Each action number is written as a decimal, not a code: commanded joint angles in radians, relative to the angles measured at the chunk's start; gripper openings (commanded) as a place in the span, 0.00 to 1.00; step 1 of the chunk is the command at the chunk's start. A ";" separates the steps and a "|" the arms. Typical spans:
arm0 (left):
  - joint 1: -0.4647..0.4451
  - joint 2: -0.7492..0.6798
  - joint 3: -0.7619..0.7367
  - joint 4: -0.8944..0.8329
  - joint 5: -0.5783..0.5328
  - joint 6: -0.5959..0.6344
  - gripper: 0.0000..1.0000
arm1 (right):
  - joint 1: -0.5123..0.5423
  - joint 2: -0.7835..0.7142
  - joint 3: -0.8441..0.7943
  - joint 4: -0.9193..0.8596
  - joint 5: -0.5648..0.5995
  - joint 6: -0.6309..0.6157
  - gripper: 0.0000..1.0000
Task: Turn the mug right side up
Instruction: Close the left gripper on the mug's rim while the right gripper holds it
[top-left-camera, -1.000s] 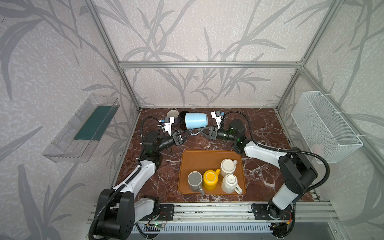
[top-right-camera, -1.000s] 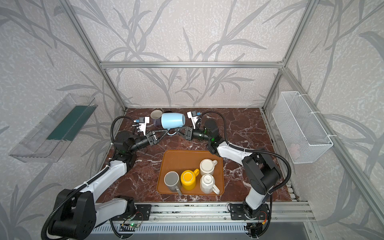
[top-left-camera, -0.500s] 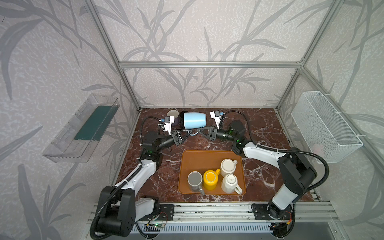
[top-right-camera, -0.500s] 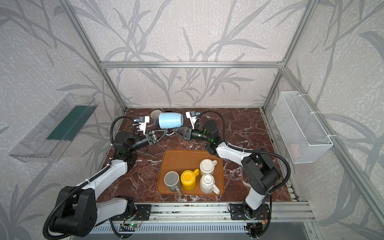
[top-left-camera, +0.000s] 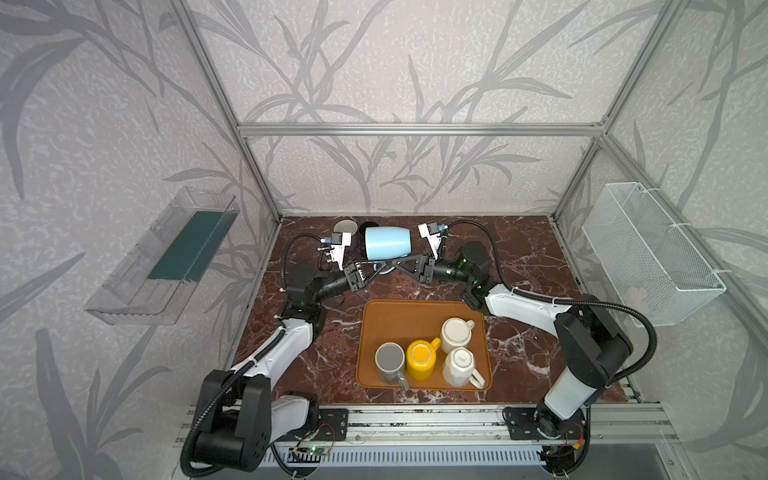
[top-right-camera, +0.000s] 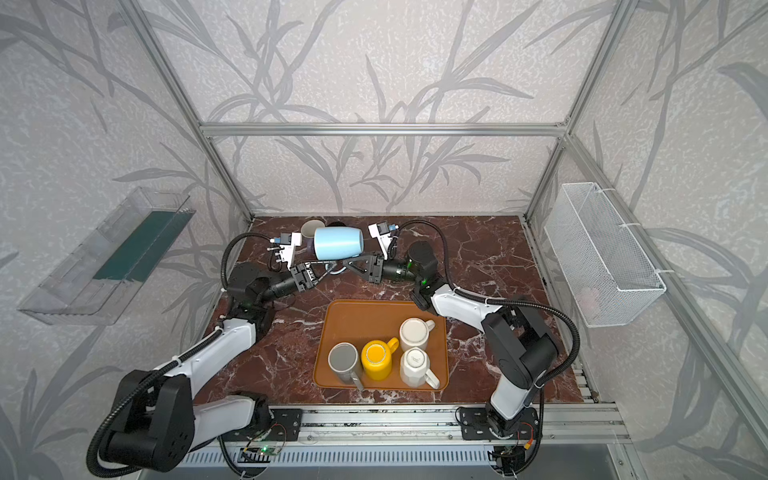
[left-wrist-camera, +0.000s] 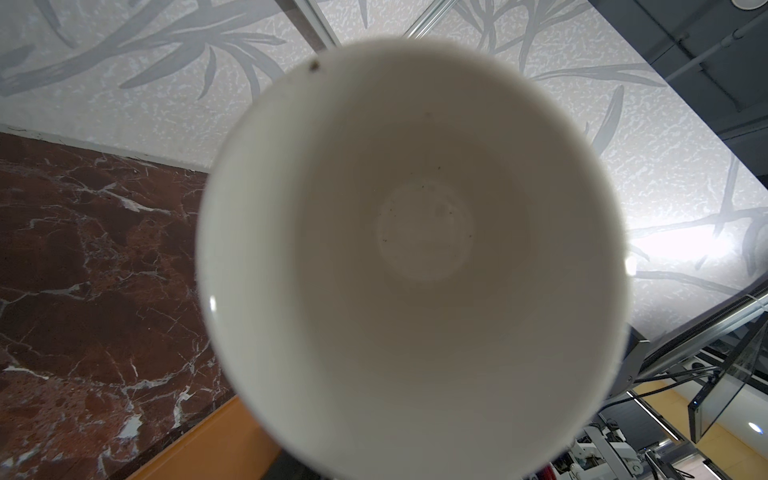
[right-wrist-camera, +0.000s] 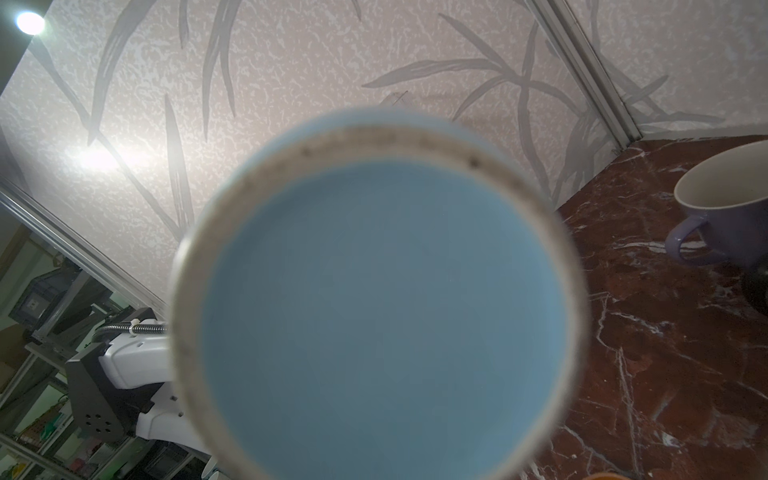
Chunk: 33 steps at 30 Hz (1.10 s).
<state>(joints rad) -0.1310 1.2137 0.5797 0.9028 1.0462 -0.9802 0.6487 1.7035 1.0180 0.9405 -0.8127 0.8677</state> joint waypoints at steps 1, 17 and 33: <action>-0.003 -0.004 0.005 0.136 -0.012 -0.043 0.35 | 0.021 -0.002 0.008 0.061 -0.070 -0.014 0.00; -0.003 0.012 -0.004 0.198 -0.032 -0.092 0.07 | 0.038 0.024 -0.002 0.055 -0.063 -0.029 0.00; -0.004 -0.072 0.018 -0.011 -0.072 0.015 0.00 | 0.035 0.019 0.010 -0.017 -0.038 -0.068 0.05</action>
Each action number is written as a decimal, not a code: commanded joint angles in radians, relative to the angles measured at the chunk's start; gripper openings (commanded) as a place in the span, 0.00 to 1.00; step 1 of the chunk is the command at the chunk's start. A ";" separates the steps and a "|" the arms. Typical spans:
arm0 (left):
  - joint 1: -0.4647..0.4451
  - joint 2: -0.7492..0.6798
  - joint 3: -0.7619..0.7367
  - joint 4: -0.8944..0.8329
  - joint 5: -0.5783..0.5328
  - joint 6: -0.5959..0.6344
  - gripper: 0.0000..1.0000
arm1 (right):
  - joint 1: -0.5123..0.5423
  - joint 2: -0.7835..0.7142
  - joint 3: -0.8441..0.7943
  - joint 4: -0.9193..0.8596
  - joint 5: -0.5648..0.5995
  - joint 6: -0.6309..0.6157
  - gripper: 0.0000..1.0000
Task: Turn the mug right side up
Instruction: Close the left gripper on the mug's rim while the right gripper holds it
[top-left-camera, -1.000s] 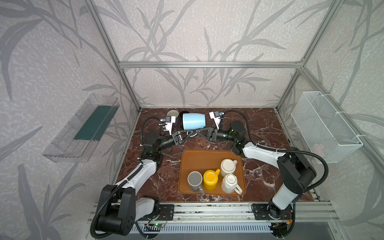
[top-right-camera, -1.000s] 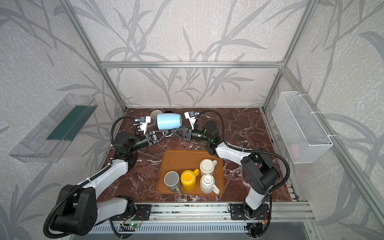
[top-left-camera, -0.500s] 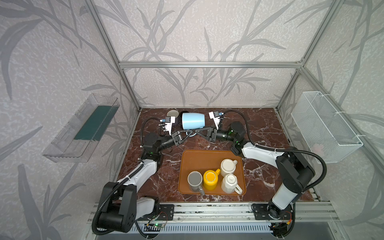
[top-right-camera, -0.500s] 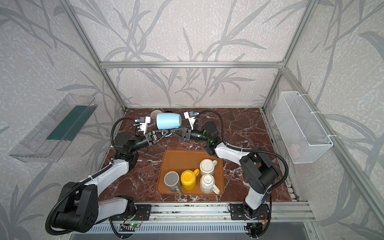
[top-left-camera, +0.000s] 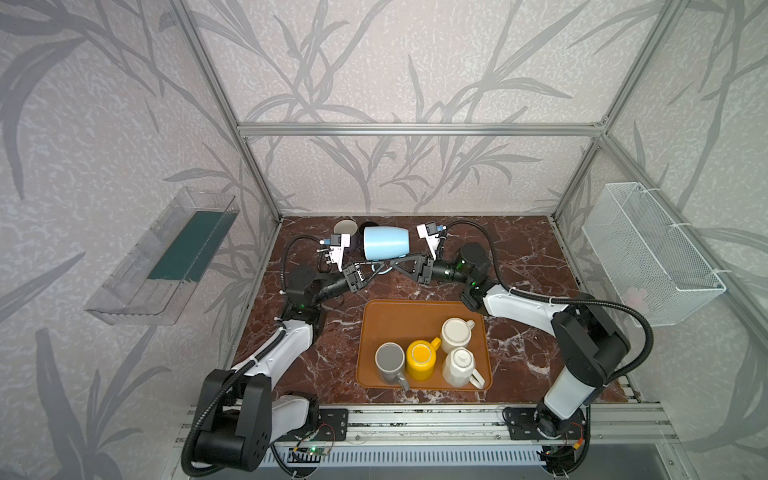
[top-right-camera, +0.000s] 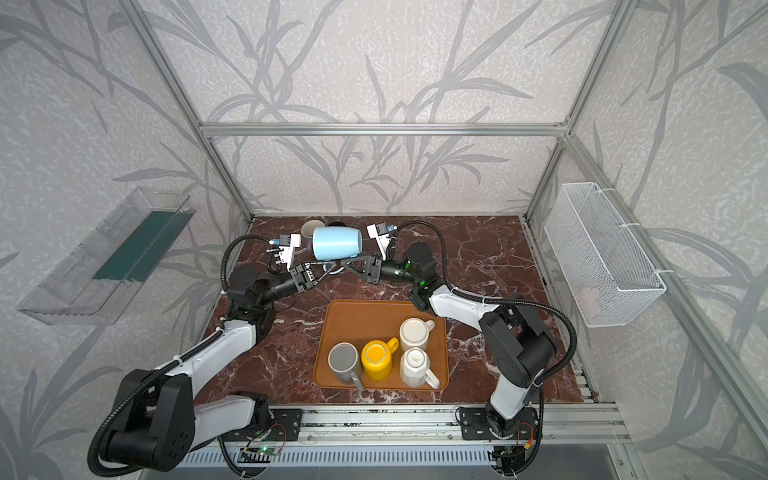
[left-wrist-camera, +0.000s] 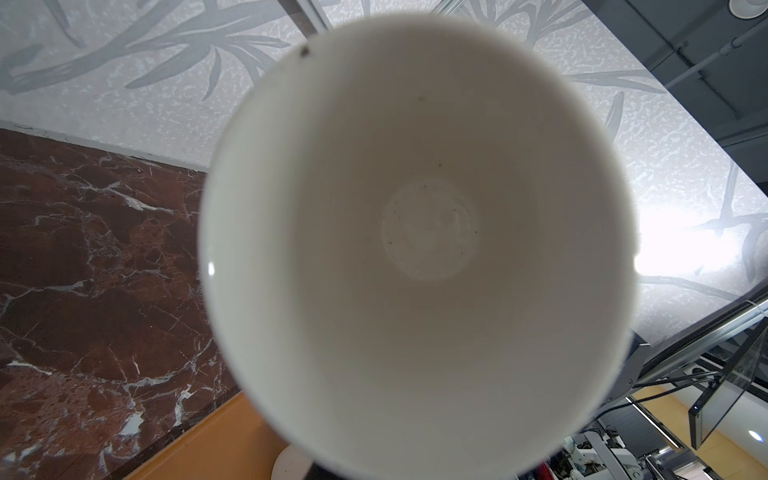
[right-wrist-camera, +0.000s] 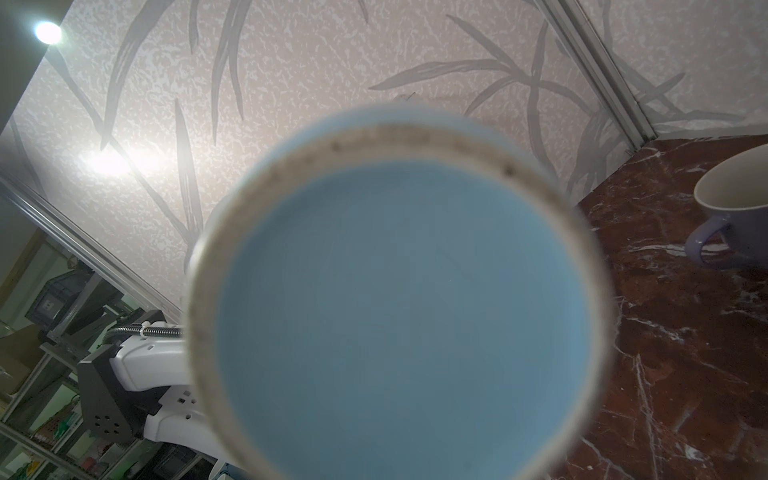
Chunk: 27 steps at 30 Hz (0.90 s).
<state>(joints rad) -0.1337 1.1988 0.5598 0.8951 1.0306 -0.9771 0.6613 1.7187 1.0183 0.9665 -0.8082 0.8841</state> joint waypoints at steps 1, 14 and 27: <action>-0.001 -0.068 0.043 -0.027 -0.063 0.024 0.00 | 0.021 0.004 0.007 -0.044 -0.041 -0.085 0.06; 0.000 -0.158 0.089 -0.306 -0.141 0.148 0.00 | 0.004 0.005 -0.005 -0.032 -0.031 -0.056 0.33; -0.001 -0.174 0.121 -0.409 -0.182 0.191 0.00 | -0.027 -0.007 -0.029 -0.062 -0.026 -0.032 0.52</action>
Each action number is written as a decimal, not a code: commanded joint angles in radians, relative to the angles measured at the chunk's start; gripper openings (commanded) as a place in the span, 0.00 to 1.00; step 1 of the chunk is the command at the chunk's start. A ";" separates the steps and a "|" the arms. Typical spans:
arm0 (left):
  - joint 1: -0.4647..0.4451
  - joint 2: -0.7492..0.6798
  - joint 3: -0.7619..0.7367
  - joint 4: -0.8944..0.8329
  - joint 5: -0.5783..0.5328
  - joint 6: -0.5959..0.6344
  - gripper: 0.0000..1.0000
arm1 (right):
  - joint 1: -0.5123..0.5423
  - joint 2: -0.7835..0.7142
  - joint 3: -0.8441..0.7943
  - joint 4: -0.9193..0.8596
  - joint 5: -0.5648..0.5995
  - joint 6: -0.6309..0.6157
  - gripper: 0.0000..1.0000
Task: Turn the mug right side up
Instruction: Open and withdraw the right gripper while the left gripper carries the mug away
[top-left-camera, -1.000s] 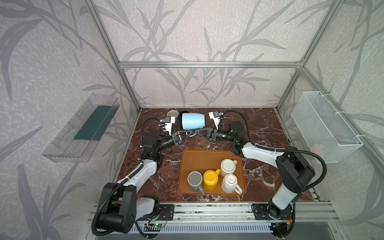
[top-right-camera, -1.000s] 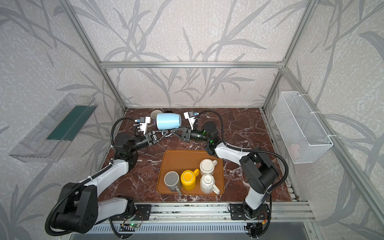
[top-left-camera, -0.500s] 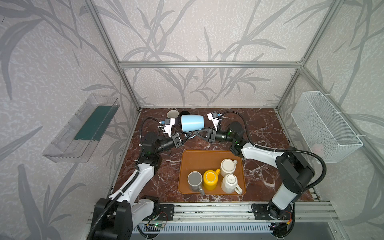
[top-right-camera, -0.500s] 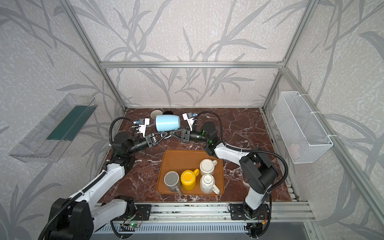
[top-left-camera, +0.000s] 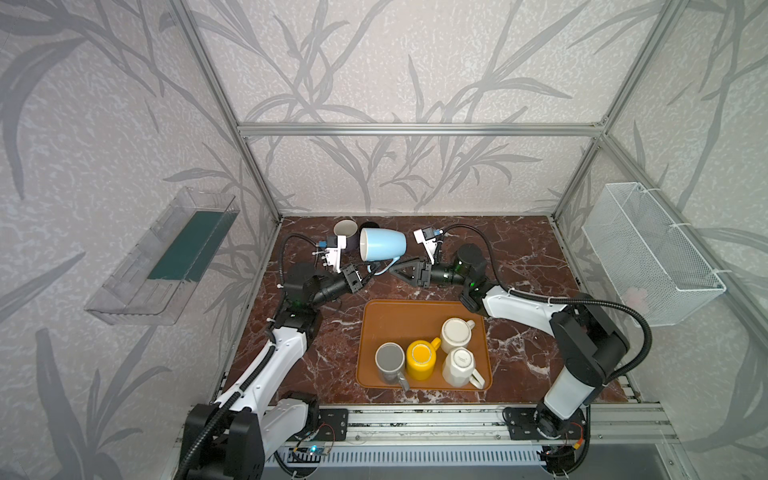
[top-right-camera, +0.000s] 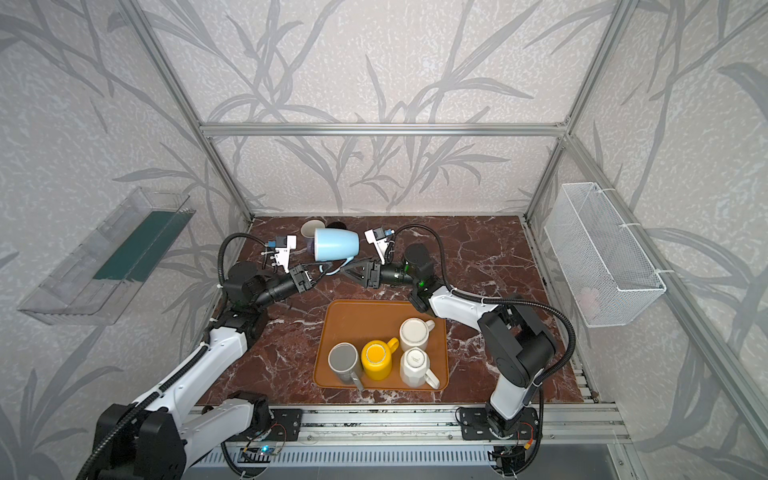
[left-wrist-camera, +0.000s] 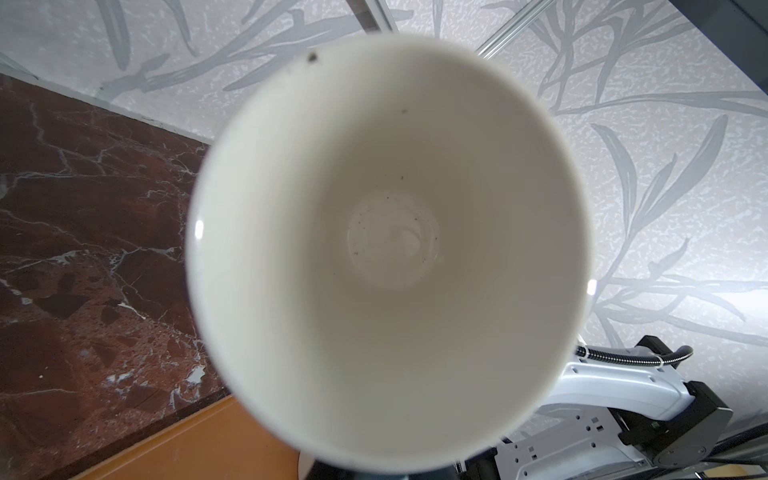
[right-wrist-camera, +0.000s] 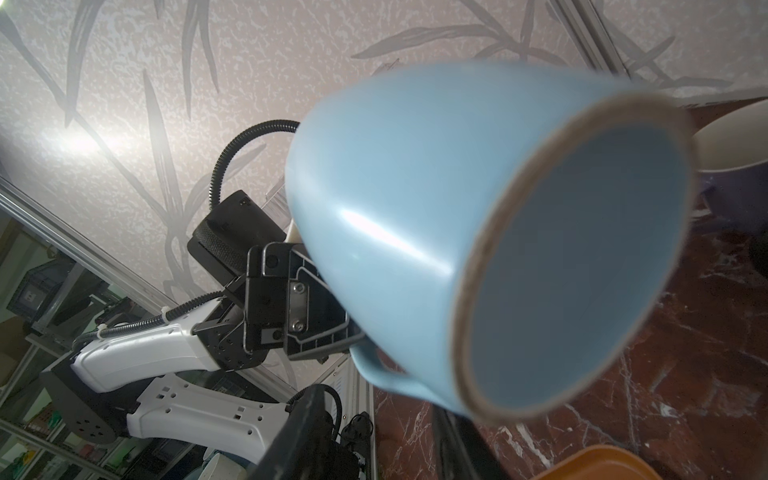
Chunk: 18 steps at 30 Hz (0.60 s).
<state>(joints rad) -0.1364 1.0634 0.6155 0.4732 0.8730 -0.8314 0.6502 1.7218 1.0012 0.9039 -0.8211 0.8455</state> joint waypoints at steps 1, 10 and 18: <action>0.002 -0.040 0.073 -0.018 -0.030 0.059 0.00 | -0.023 -0.009 -0.009 -0.019 -0.012 0.014 0.57; -0.017 -0.085 0.129 -0.294 -0.134 0.190 0.00 | -0.069 -0.045 -0.014 -0.197 -0.020 0.035 0.66; -0.082 -0.068 0.178 -0.410 -0.235 0.252 0.00 | -0.075 -0.074 -0.006 -0.440 0.095 0.027 0.84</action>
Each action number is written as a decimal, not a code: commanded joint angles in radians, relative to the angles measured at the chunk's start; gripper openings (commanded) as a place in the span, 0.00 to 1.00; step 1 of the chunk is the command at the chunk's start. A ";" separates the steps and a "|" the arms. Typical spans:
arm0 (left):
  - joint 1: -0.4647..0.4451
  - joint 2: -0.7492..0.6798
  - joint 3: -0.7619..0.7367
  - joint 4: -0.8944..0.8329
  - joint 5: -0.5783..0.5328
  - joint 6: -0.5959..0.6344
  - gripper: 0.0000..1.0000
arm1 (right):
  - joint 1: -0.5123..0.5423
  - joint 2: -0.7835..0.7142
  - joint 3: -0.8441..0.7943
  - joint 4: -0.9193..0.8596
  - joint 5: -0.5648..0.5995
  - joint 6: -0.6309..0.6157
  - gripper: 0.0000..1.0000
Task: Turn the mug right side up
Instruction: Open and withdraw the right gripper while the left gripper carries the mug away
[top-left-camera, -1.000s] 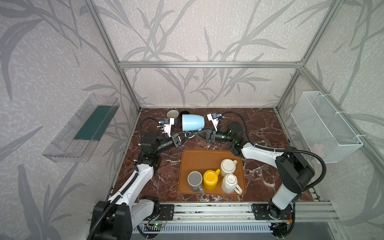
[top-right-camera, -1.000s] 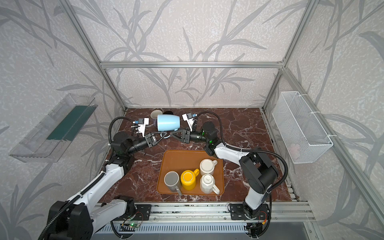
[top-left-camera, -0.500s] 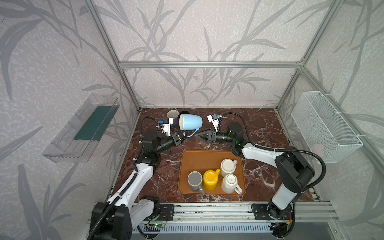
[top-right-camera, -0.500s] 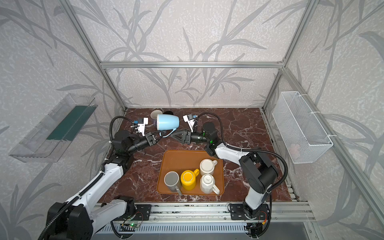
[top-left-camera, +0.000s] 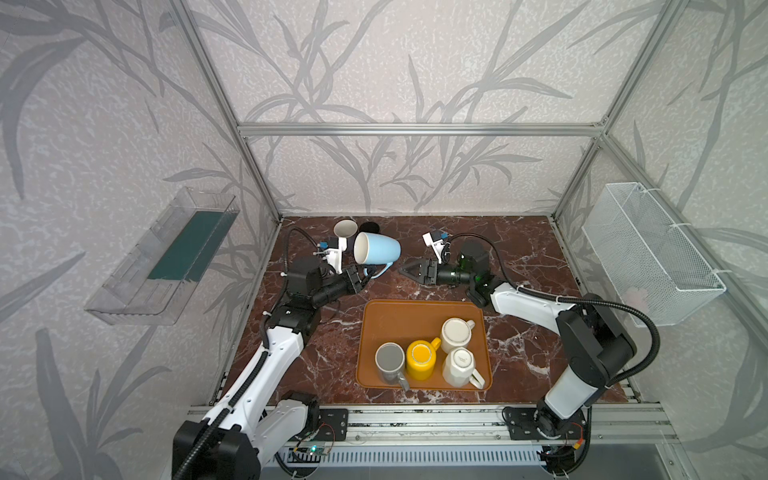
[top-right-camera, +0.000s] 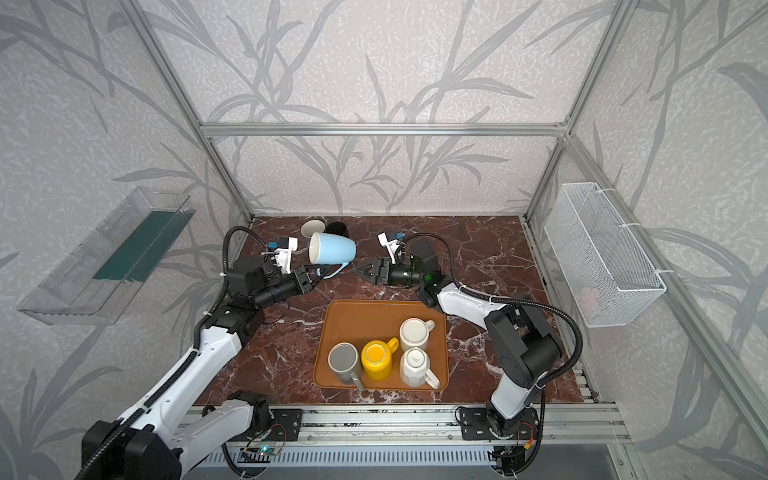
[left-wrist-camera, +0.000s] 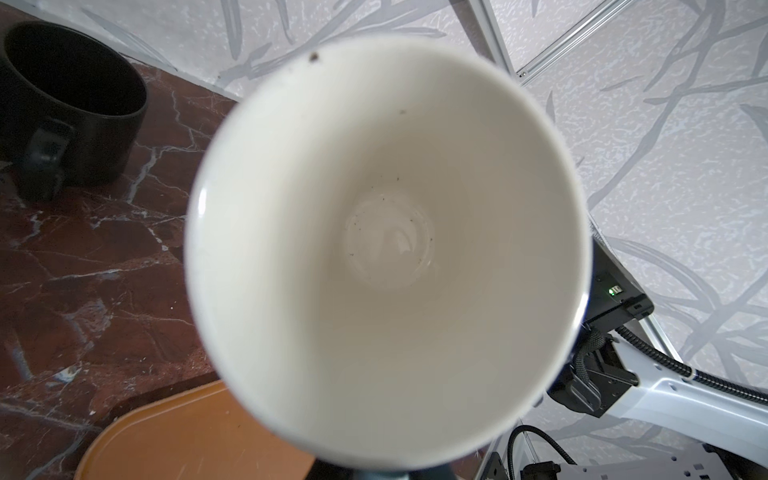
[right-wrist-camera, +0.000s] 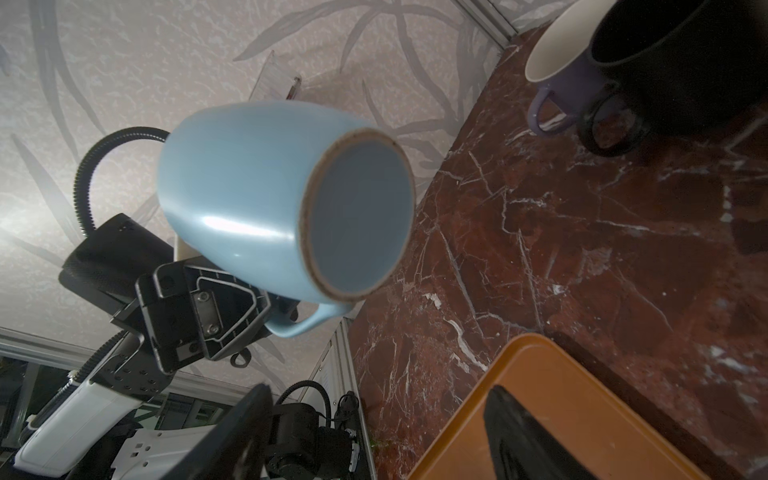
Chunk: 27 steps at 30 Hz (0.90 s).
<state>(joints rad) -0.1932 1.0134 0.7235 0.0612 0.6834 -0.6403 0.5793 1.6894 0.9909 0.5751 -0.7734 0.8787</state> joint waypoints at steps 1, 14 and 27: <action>-0.037 -0.016 0.086 -0.032 -0.071 0.081 0.00 | -0.005 -0.045 0.005 -0.134 0.060 -0.007 0.86; -0.159 0.125 0.239 -0.264 -0.343 0.194 0.00 | -0.018 -0.103 0.003 -0.430 0.255 -0.113 0.88; -0.194 0.310 0.362 -0.315 -0.423 0.220 0.00 | -0.022 -0.150 0.016 -0.641 0.417 -0.208 0.89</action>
<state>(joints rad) -0.3790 1.3151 1.0199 -0.3031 0.2817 -0.4484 0.5625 1.5726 0.9909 0.0105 -0.4126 0.7143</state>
